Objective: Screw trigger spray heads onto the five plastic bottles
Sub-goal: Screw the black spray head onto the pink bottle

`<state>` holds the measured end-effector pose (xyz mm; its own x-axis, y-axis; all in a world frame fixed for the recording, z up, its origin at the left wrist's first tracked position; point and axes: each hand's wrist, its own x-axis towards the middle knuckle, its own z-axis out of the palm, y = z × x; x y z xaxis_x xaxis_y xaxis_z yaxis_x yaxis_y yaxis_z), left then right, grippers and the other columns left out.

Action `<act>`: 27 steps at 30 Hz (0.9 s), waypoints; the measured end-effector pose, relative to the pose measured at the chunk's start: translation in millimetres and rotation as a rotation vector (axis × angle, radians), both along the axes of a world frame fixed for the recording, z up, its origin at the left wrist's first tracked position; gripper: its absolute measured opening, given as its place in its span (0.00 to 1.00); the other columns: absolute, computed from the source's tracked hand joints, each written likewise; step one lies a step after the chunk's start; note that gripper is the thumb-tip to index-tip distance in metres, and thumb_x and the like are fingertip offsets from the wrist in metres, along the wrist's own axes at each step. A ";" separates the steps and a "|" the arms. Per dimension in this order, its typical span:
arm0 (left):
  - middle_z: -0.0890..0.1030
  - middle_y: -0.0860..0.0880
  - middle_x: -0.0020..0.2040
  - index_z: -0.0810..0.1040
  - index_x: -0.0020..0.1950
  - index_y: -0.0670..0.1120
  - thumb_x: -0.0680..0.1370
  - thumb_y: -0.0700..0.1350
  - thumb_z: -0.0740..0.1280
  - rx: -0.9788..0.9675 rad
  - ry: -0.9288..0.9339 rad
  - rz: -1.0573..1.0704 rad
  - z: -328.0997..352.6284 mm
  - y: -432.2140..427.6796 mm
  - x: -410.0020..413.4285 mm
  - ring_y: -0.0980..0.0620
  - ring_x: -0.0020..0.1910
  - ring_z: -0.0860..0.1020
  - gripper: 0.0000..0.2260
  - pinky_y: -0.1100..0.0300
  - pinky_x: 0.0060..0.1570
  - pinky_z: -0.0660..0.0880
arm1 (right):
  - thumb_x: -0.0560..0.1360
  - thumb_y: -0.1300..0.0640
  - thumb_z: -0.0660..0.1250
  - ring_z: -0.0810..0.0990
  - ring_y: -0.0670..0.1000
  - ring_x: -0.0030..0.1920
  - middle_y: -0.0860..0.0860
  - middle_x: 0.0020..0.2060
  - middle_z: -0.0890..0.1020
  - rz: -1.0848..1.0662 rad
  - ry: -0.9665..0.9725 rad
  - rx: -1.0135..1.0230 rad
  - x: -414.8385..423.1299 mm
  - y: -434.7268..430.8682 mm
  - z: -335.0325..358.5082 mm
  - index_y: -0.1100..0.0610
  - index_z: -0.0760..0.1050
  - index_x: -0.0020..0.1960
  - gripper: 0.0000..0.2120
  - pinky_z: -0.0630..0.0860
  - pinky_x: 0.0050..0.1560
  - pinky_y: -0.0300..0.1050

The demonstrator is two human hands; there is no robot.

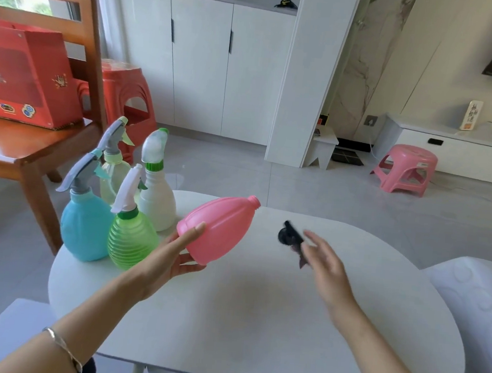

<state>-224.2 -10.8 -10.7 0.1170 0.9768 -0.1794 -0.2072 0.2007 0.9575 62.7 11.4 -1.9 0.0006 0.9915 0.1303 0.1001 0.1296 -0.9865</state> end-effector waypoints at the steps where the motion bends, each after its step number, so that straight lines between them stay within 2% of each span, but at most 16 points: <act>1: 0.77 0.45 0.64 0.69 0.67 0.56 0.55 0.69 0.77 -0.007 0.010 -0.002 -0.8 0.1 2.2 0.49 0.52 0.84 0.45 0.58 0.46 0.81 | 0.80 0.59 0.59 0.80 0.49 0.48 0.54 0.44 0.82 -0.059 0.079 0.012 8.8 1.8 7.9 0.56 0.76 0.60 0.11 0.73 0.51 0.40; 3: 0.77 0.44 0.64 0.66 0.70 0.54 0.54 0.70 0.77 -0.022 0.033 -0.002 -3.4 0.2 3.9 0.49 0.51 0.84 0.48 0.57 0.46 0.81 | 0.81 0.55 0.57 0.79 0.50 0.47 0.51 0.41 0.82 -0.160 0.208 -0.001 24.4 2.0 17.9 0.51 0.78 0.52 0.11 0.73 0.53 0.46; 5: 0.78 0.44 0.63 0.66 0.71 0.53 0.57 0.69 0.75 -0.041 0.041 0.000 -4.9 -0.1 5.0 0.50 0.50 0.85 0.47 0.57 0.46 0.81 | 0.80 0.52 0.59 0.80 0.49 0.45 0.49 0.39 0.82 -0.226 0.302 -0.037 36.1 0.7 22.0 0.51 0.79 0.48 0.11 0.73 0.54 0.47; 9: 0.78 0.43 0.61 0.65 0.72 0.52 0.67 0.64 0.67 -0.089 0.020 -0.003 -4.6 -2.4 8.7 0.50 0.47 0.84 0.36 0.56 0.44 0.81 | 0.79 0.50 0.59 0.80 0.48 0.43 0.51 0.38 0.82 -0.243 0.444 -0.084 48.3 0.2 25.7 0.55 0.79 0.47 0.12 0.74 0.55 0.46; 12: 0.80 0.43 0.58 0.66 0.71 0.51 0.62 0.67 0.71 -0.095 0.045 -0.020 -3.0 -2.9 11.0 0.49 0.47 0.83 0.42 0.55 0.46 0.80 | 0.80 0.50 0.58 0.81 0.47 0.41 0.50 0.37 0.82 -0.207 0.527 -0.106 49.3 -1.7 29.1 0.56 0.78 0.48 0.13 0.75 0.52 0.44; 14: 0.81 0.43 0.56 0.67 0.70 0.51 0.59 0.68 0.72 -0.092 0.056 -0.037 -0.5 -3.9 13.1 0.49 0.46 0.83 0.44 0.55 0.46 0.80 | 0.80 0.50 0.58 0.81 0.47 0.41 0.49 0.36 0.83 -0.200 0.534 -0.111 49.4 -2.3 28.8 0.56 0.78 0.49 0.13 0.75 0.52 0.44; 18: 0.82 0.43 0.54 0.68 0.69 0.50 0.60 0.67 0.70 -0.099 0.033 -0.045 1.6 -4.2 14.8 0.48 0.46 0.83 0.41 0.55 0.46 0.79 | 0.80 0.51 0.58 0.81 0.46 0.40 0.48 0.34 0.84 -0.200 0.524 -0.124 47.4 -1.5 28.9 0.55 0.79 0.49 0.13 0.75 0.50 0.43; 22: 0.83 0.45 0.51 0.70 0.67 0.51 0.56 0.68 0.75 -0.094 0.022 -0.082 2.7 -5.7 16.5 0.49 0.45 0.83 0.43 0.55 0.47 0.79 | 0.79 0.52 0.60 0.81 0.45 0.34 0.48 0.32 0.84 -0.190 0.512 -0.141 44.9 -0.4 27.0 0.56 0.79 0.47 0.12 0.74 0.46 0.43; 24: 0.83 0.44 0.54 0.69 0.68 0.51 0.57 0.68 0.75 -0.090 0.031 -0.126 4.7 -8.1 17.7 0.50 0.46 0.82 0.44 0.55 0.48 0.79 | 0.78 0.52 0.61 0.79 0.46 0.33 0.49 0.31 0.83 -0.164 0.488 -0.161 42.4 -1.2 26.4 0.57 0.79 0.46 0.11 0.75 0.43 0.41; 27: 0.80 0.42 0.58 0.68 0.69 0.50 0.53 0.70 0.76 -0.089 0.085 -0.223 5.9 -12.1 24.3 0.52 0.45 0.82 0.50 0.58 0.48 0.80 | 0.72 0.53 0.68 0.77 0.48 0.32 0.52 0.31 0.81 -0.048 0.416 -0.195 33.4 -6.3 27.0 0.59 0.82 0.44 0.10 0.77 0.38 0.38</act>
